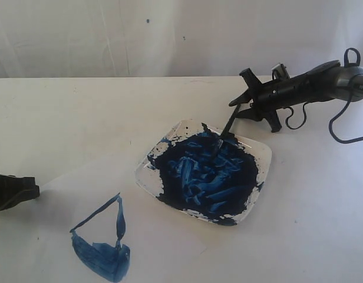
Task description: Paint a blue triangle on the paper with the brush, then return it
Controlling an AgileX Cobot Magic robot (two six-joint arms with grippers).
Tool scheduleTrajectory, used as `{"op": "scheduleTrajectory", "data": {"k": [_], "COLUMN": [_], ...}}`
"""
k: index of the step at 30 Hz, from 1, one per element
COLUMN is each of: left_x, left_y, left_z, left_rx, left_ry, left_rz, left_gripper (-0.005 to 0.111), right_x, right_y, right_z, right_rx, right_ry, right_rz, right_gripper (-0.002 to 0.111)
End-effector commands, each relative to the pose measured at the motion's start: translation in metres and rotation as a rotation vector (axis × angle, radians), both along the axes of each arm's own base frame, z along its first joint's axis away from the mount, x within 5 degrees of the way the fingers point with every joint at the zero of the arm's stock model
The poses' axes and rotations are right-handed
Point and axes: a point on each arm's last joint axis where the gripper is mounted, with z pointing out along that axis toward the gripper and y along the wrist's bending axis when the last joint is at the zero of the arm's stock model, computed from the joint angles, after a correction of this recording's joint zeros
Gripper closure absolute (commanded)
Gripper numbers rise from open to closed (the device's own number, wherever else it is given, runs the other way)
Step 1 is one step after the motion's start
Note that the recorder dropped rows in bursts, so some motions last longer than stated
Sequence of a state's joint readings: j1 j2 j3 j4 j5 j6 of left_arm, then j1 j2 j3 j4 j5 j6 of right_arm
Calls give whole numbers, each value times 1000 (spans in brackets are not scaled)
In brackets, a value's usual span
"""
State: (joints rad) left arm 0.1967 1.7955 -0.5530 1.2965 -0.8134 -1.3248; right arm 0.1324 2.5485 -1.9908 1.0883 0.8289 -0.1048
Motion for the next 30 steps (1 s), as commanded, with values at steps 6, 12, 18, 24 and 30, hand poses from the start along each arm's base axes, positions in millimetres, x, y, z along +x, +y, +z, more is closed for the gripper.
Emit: {"op": "scheduleTrajectory", "data": {"k": [6, 12, 18, 24, 30], "left_x": [-5, -5, -5, -5, -5], "left_y": [8, 8, 8, 8, 8], "left_z": [-10, -10, -10, -10, -10], "left_rx": [105, 105, 105, 105, 105], "left_ry": [77, 77, 77, 77, 77], "left_rz": [32, 32, 32, 32, 32], "left_gripper": [107, 107, 107, 107, 107], "right_x": [-6, -7, -8, -10, -14], "right_y": [1, 1, 1, 1, -1], "right_z": [-30, -37, -36, -37, -41], "right_rx": [-14, -15, -11, -23, -76], "right_ry": [74, 89, 95, 104, 112], "right_rz": [38, 40, 48, 75, 127], "right_gripper": [81, 81, 81, 81, 87]}}
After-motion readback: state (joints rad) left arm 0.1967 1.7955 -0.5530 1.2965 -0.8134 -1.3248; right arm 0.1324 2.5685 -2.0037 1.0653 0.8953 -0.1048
